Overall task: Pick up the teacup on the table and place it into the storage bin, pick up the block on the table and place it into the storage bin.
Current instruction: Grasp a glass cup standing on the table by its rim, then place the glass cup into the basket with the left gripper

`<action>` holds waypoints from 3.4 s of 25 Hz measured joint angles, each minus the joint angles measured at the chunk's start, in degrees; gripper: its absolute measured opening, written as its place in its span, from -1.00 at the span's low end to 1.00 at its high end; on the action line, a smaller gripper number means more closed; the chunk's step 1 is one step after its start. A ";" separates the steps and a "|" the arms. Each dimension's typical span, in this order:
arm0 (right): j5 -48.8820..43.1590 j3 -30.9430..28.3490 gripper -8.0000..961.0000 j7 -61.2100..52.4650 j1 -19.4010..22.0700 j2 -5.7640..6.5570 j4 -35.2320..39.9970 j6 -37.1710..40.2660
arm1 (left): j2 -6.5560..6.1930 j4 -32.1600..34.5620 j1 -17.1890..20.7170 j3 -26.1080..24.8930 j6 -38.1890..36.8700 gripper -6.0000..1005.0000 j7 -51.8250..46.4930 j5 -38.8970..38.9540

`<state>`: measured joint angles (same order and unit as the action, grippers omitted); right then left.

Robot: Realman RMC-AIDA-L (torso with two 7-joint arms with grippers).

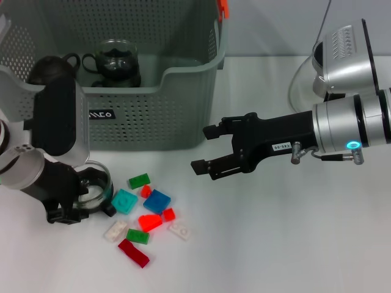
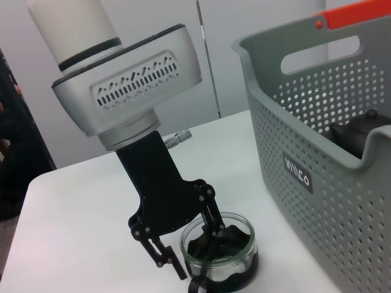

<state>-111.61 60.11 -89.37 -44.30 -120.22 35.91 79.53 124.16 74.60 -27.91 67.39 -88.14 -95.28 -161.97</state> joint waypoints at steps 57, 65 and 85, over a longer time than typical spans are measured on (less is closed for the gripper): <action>-0.26 -0.97 0.91 -0.03 2.32 0.97 0.30 -0.26 | -2.69 4.12 -9.76 -31.57 -27.66 -0.91 -14.94 26.01; -0.01 -0.96 0.91 -0.04 2.31 1.30 0.30 -0.38 | -10.00 -0.25 -14.86 -31.38 -15.70 -0.91 -23.02 32.34; -0.06 -1.59 0.91 -1.47 2.57 1.31 0.36 -0.44 | -5.91 -16.45 -20.59 -10.79 27.00 -0.91 -22.95 6.81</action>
<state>-111.68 58.53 -90.84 -41.73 -118.91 36.27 79.10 118.26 58.15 -48.50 56.59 -61.14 -118.23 -155.16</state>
